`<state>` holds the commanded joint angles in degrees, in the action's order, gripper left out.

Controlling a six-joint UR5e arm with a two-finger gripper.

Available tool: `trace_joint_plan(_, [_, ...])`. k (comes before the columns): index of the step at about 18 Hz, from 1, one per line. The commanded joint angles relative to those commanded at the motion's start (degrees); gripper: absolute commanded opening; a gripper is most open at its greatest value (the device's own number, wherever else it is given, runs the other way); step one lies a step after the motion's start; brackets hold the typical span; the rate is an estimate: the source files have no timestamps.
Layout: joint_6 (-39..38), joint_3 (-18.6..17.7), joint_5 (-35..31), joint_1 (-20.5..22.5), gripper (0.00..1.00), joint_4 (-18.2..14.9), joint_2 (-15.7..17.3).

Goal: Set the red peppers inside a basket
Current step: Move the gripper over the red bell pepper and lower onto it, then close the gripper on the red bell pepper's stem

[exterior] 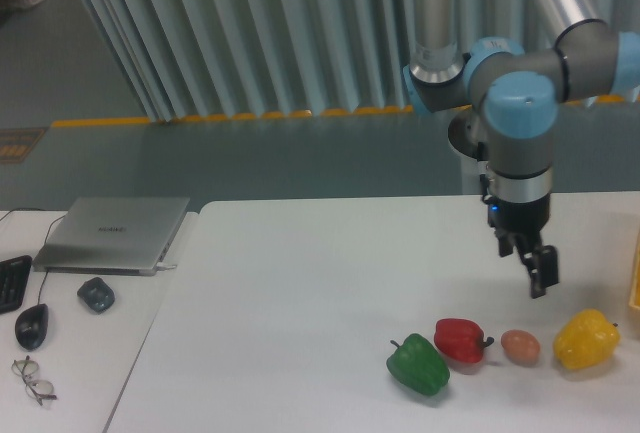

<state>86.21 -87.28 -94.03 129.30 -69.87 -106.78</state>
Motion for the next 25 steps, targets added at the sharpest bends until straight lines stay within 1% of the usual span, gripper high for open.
trace_joint_plan(2, [1.2,0.4,-1.8,-1.4,1.0,0.1,-1.0])
trace_joint_plan(5, [3.3,1.1,-4.7,-3.6,1.0,0.1,-3.2])
trace_joint_plan(6, [3.3,1.1,-5.2,-4.0,1.0,0.5,-3.9])
trace_joint_plan(11, [4.1,2.7,-7.1,-5.4,1.0,1.1,-6.9])
trace_joint_plan(16, [4.9,3.2,-7.3,-5.6,1.0,1.4,-8.3])
trace_joint_plan(18, [4.8,3.2,-8.3,-5.7,1.0,2.4,-9.2])
trace_joint_plan(21, [4.3,3.4,-9.2,-6.2,1.0,2.9,-10.5])
trace_joint_plan(25, [3.6,3.5,-9.7,-7.0,1.0,5.3,-12.3])
